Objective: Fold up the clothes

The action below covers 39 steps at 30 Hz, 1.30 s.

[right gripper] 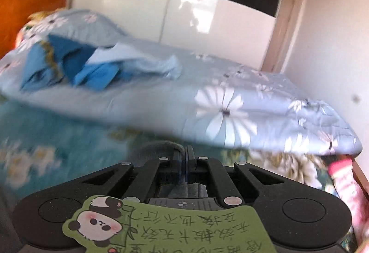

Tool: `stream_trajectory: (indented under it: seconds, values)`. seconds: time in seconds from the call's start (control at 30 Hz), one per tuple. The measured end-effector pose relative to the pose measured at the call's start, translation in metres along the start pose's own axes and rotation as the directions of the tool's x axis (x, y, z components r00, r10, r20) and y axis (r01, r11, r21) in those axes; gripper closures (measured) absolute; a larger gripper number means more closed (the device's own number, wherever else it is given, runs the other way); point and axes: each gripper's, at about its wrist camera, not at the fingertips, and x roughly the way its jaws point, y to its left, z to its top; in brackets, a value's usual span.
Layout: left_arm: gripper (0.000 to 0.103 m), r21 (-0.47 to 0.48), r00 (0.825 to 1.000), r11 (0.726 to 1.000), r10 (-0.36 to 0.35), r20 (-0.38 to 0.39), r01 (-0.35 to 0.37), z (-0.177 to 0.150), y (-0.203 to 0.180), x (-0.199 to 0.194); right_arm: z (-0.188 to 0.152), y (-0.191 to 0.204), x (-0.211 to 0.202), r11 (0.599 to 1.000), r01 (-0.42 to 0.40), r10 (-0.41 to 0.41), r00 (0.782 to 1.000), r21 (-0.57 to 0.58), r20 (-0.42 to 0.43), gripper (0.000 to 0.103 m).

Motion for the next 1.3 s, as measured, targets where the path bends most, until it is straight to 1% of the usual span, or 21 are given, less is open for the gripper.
stream_trajectory:
  seconds: [0.1,0.17,0.2,0.27,0.3,0.37,0.4,0.5,0.57,0.63,0.67,0.77,0.9,0.93,0.97,1.07,1.1,1.13,1.17,1.2,1.3]
  values:
    - [0.103,-0.016,0.994,0.998,0.067,0.083,-0.066,0.012,0.005,-0.004,0.018,0.000,0.044,0.998,0.048,-0.048,0.999,0.034,0.000,0.101]
    - [0.103,-0.043,0.988,0.994,0.109,0.108,-0.105,0.016,0.016,-0.008,0.018,0.001,0.073,0.995,0.077,-0.075,0.997,0.063,-0.026,0.101]
    - [0.103,-0.061,0.985,0.991,0.129,0.111,-0.123,0.017,0.023,-0.009,0.014,0.003,0.088,0.993,0.086,-0.082,0.995,0.077,-0.052,0.101]
    - [0.103,-0.046,0.984,0.988,0.154,0.095,-0.150,0.015,0.033,-0.007,0.001,0.008,0.116,0.992,0.089,-0.076,0.988,0.094,-0.136,0.100]
    - [0.102,-0.019,0.983,0.986,0.166,0.083,-0.165,0.013,0.034,-0.004,-0.007,0.012,0.128,0.993,0.069,-0.051,0.983,0.094,-0.178,0.100]
    - [0.102,0.028,0.980,0.981,0.188,0.062,-0.190,0.007,0.035,0.002,-0.019,0.022,0.140,0.997,0.046,-0.032,0.976,0.059,-0.214,0.098]
    - [0.102,0.038,0.979,0.979,0.197,0.054,-0.199,0.005,0.035,0.005,-0.022,0.026,0.141,0.998,0.049,-0.039,0.976,0.040,-0.212,0.096]
    - [0.101,0.013,0.980,0.980,0.196,0.044,-0.196,0.001,0.037,0.008,-0.023,0.019,0.129,0.999,0.004,0.006,0.982,0.053,-0.188,0.077]
    - [0.098,0.006,0.982,0.983,0.185,0.044,-0.185,-0.001,0.035,0.006,-0.021,0.010,0.112,0.998,-0.013,0.022,0.988,0.059,-0.153,0.059]
    - [0.096,0.015,0.985,0.985,0.171,0.031,-0.171,-0.006,0.033,0.006,-0.024,-0.003,0.093,0.998,-0.035,0.043,0.990,0.059,-0.136,0.053]
    - [0.094,0.018,0.986,0.986,0.168,0.024,-0.168,-0.008,0.033,0.006,-0.029,-0.008,0.088,0.996,-0.055,0.065,0.987,0.067,-0.146,0.053]
    - [0.088,0.009,0.985,0.985,0.171,0.009,-0.172,-0.011,0.033,0.006,-0.048,-0.003,0.088,0.989,-0.124,0.140,0.964,0.085,-0.225,0.053]
    - [0.079,-0.014,0.986,0.986,0.169,0.010,-0.169,-0.011,0.032,-0.004,-0.073,0.028,0.102,0.985,-0.140,0.161,0.950,0.096,-0.267,0.053]
    - [0.073,-0.015,0.985,0.985,0.171,0.012,-0.171,-0.011,0.032,-0.009,-0.073,0.035,0.106,0.984,-0.149,0.169,0.949,0.096,-0.266,0.053]
    - [0.069,-0.017,0.984,0.984,0.175,0.014,-0.175,-0.011,0.033,-0.015,-0.073,0.043,0.111,0.985,-0.146,0.165,0.950,0.089,-0.264,0.053]
    - [0.068,-0.035,0.983,0.982,0.185,0.023,-0.184,-0.011,0.036,-0.030,-0.073,0.063,0.125,0.995,-0.093,0.097,0.956,0.029,-0.275,0.054]
    - [0.068,-0.045,0.982,0.981,0.188,0.026,-0.186,-0.011,0.038,-0.036,-0.074,0.067,0.129,0.997,-0.077,0.078,0.956,0.014,-0.281,0.058]
    - [0.068,-0.048,0.981,0.981,0.190,0.029,-0.188,-0.011,0.039,-0.040,-0.074,0.067,0.132,0.996,-0.079,0.084,0.954,0.029,-0.289,0.078]
    - [0.068,-0.049,0.981,0.981,0.192,0.032,-0.190,-0.011,0.040,-0.043,-0.074,0.063,0.132,0.994,-0.088,0.102,0.951,0.062,-0.293,0.090]
    - [0.068,-0.050,0.980,0.980,0.194,0.034,-0.192,-0.011,0.042,-0.047,-0.073,0.058,0.128,0.991,-0.086,0.111,0.952,0.101,-0.286,0.092]
    - [0.068,-0.059,0.981,0.980,0.190,0.038,-0.188,-0.009,0.046,-0.054,-0.063,0.032,0.099,0.979,-0.110,0.146,0.967,0.173,-0.210,0.094]
